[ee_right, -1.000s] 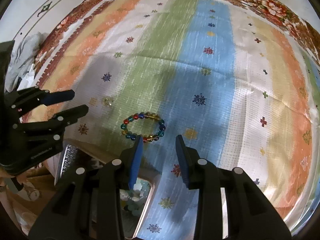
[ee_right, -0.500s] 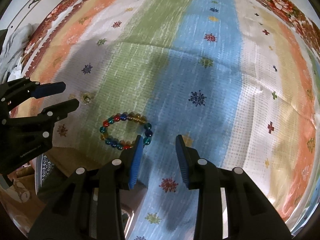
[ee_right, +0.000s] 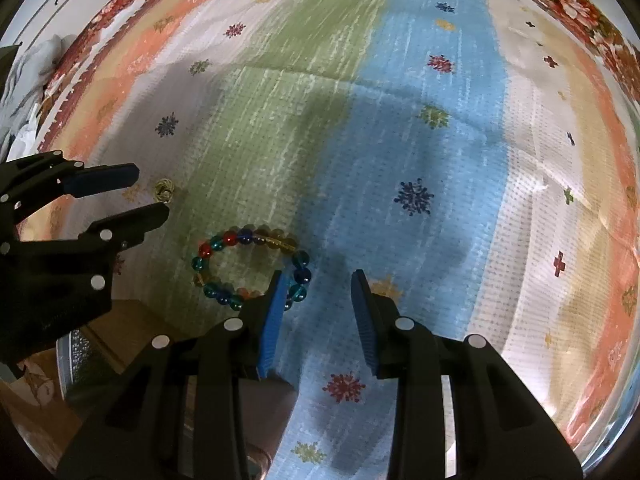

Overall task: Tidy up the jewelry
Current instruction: 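Move both tools to the multicolour bead bracelet and the gold ring, then grasp the multicolour bead bracelet with the right tool while the left tool grasps the gold ring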

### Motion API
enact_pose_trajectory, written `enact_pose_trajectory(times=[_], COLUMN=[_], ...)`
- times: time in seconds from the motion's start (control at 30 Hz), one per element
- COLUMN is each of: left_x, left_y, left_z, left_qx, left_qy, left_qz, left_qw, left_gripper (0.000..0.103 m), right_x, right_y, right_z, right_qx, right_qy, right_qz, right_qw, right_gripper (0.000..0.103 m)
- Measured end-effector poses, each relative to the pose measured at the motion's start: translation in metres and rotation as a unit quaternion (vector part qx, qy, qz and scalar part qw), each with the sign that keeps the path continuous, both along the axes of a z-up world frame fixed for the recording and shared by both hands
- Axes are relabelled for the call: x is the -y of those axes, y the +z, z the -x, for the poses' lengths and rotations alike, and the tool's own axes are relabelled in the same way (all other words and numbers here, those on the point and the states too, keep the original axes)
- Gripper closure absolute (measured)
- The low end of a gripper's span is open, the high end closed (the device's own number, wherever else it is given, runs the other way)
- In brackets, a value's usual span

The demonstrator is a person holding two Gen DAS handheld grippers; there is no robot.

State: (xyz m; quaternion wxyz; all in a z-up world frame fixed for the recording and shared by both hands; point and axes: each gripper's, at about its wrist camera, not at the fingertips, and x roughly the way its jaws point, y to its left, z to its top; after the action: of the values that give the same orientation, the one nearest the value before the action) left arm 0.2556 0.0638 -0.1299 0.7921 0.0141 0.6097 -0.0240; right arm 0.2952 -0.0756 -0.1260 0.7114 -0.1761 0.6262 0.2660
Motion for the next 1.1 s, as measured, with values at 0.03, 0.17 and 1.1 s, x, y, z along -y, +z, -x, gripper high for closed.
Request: enact_pose_trajectory(times=[0.03,0.17,1.1], left_x=[0.0,-0.006,-0.006], left_y=[-0.001,-0.004,-0.017], left_z=[0.0,-0.001,-0.011], left_qx=[-0.002,-0.008,-0.014], left_qy=[0.0,0.012,0.007], left_qz=[0.001,0.021,0.005], left_qw=[1.0,0.9997,0.9999], left_gripper=[0.06,0.06,0.085], right_x=[-0.001,-0.002,0.004], right_y=[-0.002,-0.006,-0.011], right_z=[-0.001,0.0,0.0], right_qx=[-0.002,-0.003,0.01], right_qy=[-0.002,0.0,-0.013], right_qz=[0.002,0.004,-0.001], right_qw=[1.0,1.0,1.0], right_gripper=[0.068,0.068,0.092])
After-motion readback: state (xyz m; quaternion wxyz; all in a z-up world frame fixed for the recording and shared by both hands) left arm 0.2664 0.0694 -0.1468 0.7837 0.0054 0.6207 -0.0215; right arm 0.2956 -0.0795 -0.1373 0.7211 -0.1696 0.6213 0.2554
